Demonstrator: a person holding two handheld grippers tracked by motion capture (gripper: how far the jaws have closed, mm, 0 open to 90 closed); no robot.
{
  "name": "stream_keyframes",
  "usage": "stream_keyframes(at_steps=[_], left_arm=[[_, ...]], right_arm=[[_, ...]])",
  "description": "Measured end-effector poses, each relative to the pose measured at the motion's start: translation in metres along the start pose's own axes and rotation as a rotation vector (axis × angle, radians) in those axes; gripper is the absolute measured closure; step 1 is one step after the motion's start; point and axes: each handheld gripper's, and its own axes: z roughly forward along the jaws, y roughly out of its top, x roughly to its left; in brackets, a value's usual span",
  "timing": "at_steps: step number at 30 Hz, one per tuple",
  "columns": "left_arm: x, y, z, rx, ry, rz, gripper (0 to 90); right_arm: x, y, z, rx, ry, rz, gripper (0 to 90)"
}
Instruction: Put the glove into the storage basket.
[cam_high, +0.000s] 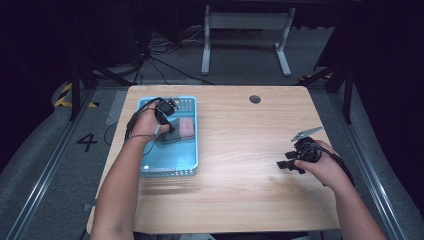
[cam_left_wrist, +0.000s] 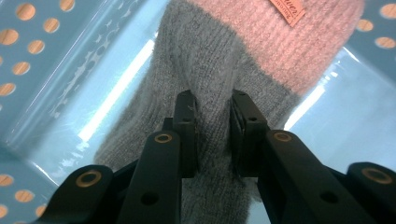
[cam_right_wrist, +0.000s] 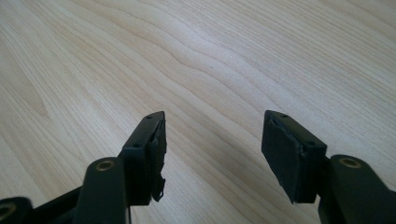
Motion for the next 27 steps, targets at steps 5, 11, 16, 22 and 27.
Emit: stream_keyframes(at_steps=[5,11,16,22,27], left_arm=[[0.001,0.000,0.001,0.000,-0.014,-0.039,61.4],[-0.006,-0.004,-0.014,-0.087,-0.032,-0.068,49.5],[-0.021,-0.010,-0.036,-0.164,-0.017,-0.068,46.8],[-0.046,-0.016,-0.065,-0.247,-0.021,-0.045,46.7],[-0.075,-0.021,-0.084,-0.291,-0.034,-0.007,46.2]], right_arm=[[0.000,0.000,-0.001,-0.002,-0.001,0.004,41.1],[-0.002,0.003,0.000,-0.007,0.000,0.000,40.8],[-0.003,0.011,0.001,-0.011,0.006,-0.021,40.7],[0.000,0.023,0.004,-0.014,0.012,-0.062,40.7],[0.000,0.017,0.007,-0.013,0.017,-0.086,41.0]])
